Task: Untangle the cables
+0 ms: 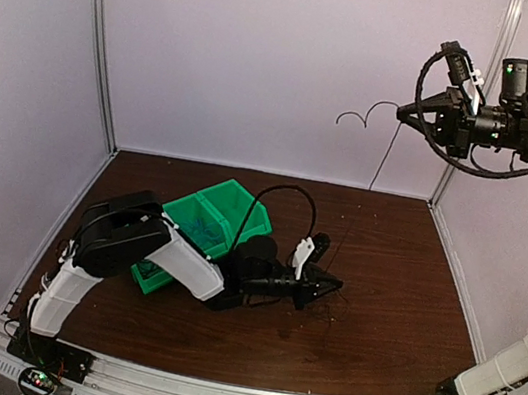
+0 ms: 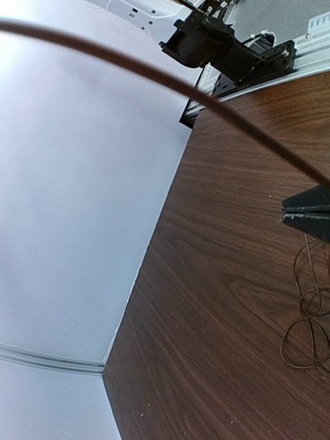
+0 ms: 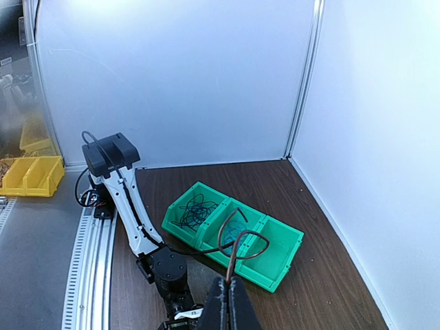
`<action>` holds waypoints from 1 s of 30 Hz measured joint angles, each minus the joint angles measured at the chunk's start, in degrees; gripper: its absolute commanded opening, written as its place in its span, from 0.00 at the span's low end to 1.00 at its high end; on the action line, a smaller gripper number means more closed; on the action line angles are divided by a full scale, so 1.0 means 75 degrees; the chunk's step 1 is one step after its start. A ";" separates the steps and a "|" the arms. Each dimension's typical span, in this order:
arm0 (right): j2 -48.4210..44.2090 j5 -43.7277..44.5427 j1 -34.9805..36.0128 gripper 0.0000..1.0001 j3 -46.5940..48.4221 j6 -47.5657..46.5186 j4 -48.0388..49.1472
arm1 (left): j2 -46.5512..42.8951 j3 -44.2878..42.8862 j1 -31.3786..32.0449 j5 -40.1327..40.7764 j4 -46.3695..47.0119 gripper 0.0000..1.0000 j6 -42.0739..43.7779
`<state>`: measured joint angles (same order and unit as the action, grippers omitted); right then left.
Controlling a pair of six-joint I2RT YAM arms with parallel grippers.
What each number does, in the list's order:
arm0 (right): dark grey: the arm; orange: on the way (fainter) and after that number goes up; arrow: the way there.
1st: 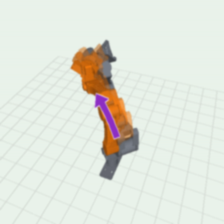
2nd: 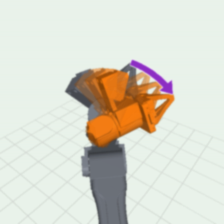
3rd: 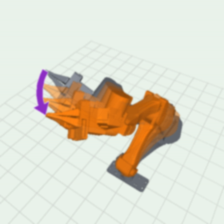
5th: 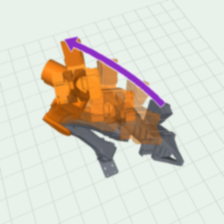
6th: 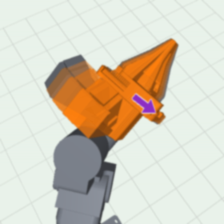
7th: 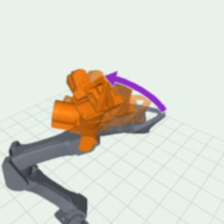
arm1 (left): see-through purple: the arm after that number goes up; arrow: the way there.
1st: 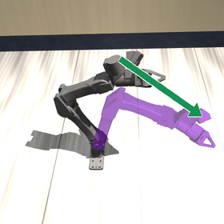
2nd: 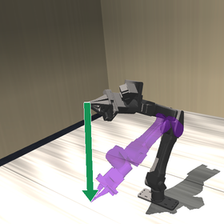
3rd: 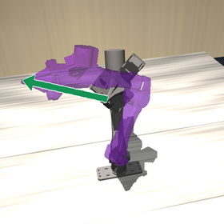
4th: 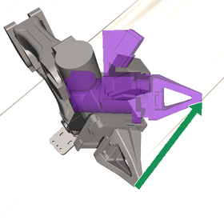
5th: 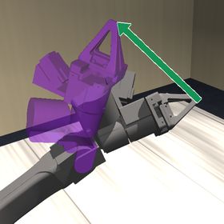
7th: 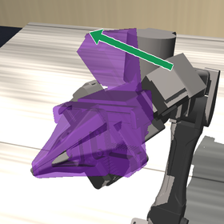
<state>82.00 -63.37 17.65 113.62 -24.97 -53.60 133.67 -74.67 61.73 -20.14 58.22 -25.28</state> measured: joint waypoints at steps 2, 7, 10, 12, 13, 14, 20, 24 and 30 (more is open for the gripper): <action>0.0044 -0.0052 -0.0082 0.00 0.0000 0.0137 0.0020 | -0.0017 0.0096 0.0000 0.0052 0.0090 0.00 0.0000; 0.0099 -0.0117 -0.0245 0.00 -0.0076 0.0361 0.0286 | -0.0198 0.0353 -0.0003 0.0175 0.0227 0.00 -0.0003; 0.0041 -0.0119 -0.0312 0.00 -0.0414 0.0437 0.0708 | -0.0533 0.0676 -0.0029 0.0291 0.0108 0.00 0.0009; -0.0032 -0.0166 -0.0472 0.00 -0.0784 0.0624 0.1029 | -0.0868 0.0921 -0.0061 0.0364 -0.0041 0.00 0.0067; -0.0050 -0.0192 -0.0609 0.00 -0.0959 0.0769 0.1215 | -0.1058 0.1026 -0.0085 0.0391 -0.0143 0.00 0.0099; -0.0052 -0.0230 -0.0781 0.00 -0.1113 0.0935 0.1445 | -0.1291 0.1139 -0.0122 0.0408 -0.0242 0.06 0.0131; -0.0055 -0.0277 -0.1716 0.00 -0.1746 0.1813 0.2617 | -0.2634 0.1268 -0.0542 0.0306 -0.1189 0.42 0.0353; -0.0119 -0.0245 -0.1763 0.00 -0.2124 0.1944 0.3022 | -0.3153 0.1218 -0.0766 0.0306 -0.1941 0.47 0.0516; -0.0224 -0.0163 -0.1751 0.00 -0.2632 0.1923 0.3136 | -0.3386 0.1139 -0.0801 0.0332 -0.2868 0.47 0.0766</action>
<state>80.31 -64.60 4.51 93.89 -10.55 -30.09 108.27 -66.13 55.72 -17.65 36.71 -19.53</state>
